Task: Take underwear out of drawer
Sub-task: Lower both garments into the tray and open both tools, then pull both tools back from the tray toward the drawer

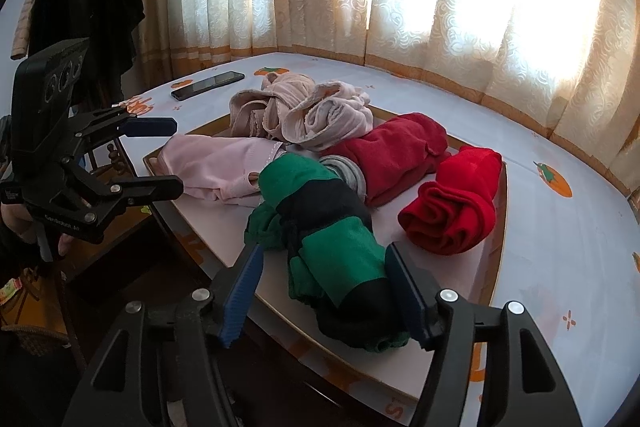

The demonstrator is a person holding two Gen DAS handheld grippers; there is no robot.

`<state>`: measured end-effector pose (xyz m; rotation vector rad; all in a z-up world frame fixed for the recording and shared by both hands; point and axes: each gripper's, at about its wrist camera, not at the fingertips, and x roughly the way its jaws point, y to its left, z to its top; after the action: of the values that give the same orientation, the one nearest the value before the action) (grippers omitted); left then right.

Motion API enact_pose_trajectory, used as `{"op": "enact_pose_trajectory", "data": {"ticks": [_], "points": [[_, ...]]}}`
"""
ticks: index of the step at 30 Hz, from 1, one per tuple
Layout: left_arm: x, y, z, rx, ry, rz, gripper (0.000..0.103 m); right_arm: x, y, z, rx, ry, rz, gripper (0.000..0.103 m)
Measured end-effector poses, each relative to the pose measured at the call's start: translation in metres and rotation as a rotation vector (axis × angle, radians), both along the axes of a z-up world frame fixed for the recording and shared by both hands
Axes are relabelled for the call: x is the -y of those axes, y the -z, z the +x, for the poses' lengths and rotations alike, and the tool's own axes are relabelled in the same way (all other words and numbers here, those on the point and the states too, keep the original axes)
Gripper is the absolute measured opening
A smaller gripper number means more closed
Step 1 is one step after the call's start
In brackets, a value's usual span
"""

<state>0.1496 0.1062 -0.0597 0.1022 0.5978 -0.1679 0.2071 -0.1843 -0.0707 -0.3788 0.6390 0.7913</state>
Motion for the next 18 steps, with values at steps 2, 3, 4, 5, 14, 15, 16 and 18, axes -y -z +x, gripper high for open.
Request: {"op": "enact_pose_trajectory", "data": {"ticks": [2,3,4,5,14,15,16,18], "points": [[-0.0001,0.0000,0.0002,-0.001,0.001,0.000,0.088,0.0006,-0.0003,-0.0008,-0.002,0.005,0.006,0.067],[0.0000,0.0002,-0.0001,-0.002,-0.001,0.000,0.088,0.0007,-0.0004,-0.0011,-0.005,0.006,0.008,0.067],[0.0000,0.0003,-0.0003,-0.002,-0.003,-0.001,0.090,0.0011,-0.0004,-0.0015,-0.005,0.007,0.009,0.068],[-0.0001,0.0002,-0.0004,-0.002,-0.005,-0.002,0.091,0.0012,-0.0004,-0.0023,-0.003,0.008,0.010,0.069],[-0.0003,-0.0016,-0.0040,0.000,-0.018,-0.015,0.098,0.0030,-0.0012,-0.0074,-0.004,0.019,0.018,0.071],[-0.0005,-0.0017,-0.0037,0.000,-0.017,-0.015,0.098,0.0035,-0.0014,-0.0078,-0.006,0.021,0.019,0.071],[-0.0006,-0.0018,-0.0037,0.000,-0.018,-0.016,0.098,0.0037,-0.0016,-0.0081,-0.009,0.027,0.019,0.072],[-0.0005,-0.0018,-0.0042,-0.001,-0.020,-0.019,0.098,0.0042,-0.0021,-0.0096,-0.013,0.037,0.021,0.074]]}}
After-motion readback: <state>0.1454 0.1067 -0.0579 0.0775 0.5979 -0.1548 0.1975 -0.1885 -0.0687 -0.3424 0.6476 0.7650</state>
